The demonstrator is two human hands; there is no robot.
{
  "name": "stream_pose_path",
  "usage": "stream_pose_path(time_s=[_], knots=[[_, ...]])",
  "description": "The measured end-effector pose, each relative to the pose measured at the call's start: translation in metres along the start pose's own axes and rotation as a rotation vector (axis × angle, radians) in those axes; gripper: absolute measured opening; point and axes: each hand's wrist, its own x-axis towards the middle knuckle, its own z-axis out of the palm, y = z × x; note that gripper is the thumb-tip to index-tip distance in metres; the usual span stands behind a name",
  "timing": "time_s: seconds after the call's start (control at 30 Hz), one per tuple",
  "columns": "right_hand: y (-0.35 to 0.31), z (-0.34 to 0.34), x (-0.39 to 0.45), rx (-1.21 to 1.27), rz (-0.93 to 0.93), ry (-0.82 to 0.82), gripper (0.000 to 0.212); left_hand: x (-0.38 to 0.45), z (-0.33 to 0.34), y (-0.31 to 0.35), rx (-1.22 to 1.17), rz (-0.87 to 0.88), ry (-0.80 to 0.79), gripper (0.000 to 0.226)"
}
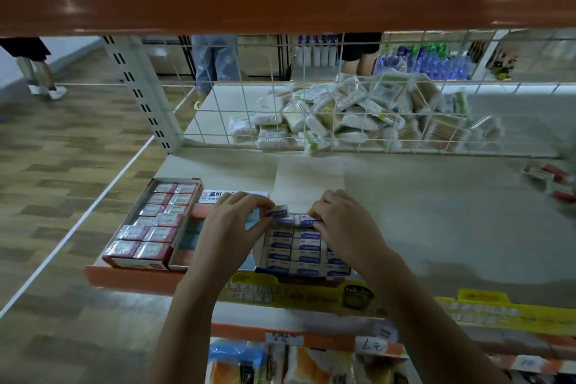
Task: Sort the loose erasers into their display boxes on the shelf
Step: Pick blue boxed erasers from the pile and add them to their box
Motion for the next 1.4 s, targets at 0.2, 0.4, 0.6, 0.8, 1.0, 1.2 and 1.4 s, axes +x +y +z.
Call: stream_pose_path(time_s=[0.2, 0.4, 0.6, 0.8, 1.0, 1.2, 1.4], knots=[[-0.003, 0.001, -0.002, 0.011, 0.068, 0.022, 0.025, 0.010, 0.004, 0.005, -0.008, 0.039, -0.056, 0.019], [0.018, -0.013, -0.017, 0.053, 0.213, 0.110, 0.037, 0.024, 0.022, 0.027, -0.019, 0.096, -0.115, 0.021], [0.037, -0.020, -0.035, 0.110, 0.346, 0.116, 0.036, 0.032, 0.052, 0.052, -0.019, 0.146, -0.235, 0.022], [0.043, -0.017, -0.040, 0.152, 0.355, 0.094, 0.030, 0.031, 0.064, 0.054, 0.014, 0.116, -0.286, 0.021], [0.045, -0.017, -0.037, 0.168, 0.328, 0.064, 0.027, 0.030, 0.066, 0.051, 0.085, 0.078, -0.271, 0.021], [0.047, -0.019, -0.037, 0.176, 0.308, 0.071, 0.027, 0.028, 0.067, 0.058, 0.182, 0.069, -0.252, 0.022], [0.046, -0.020, -0.037, 0.210, 0.299, 0.065, 0.026, 0.028, 0.067, 0.067, 0.252, 0.054, -0.251, 0.022]])
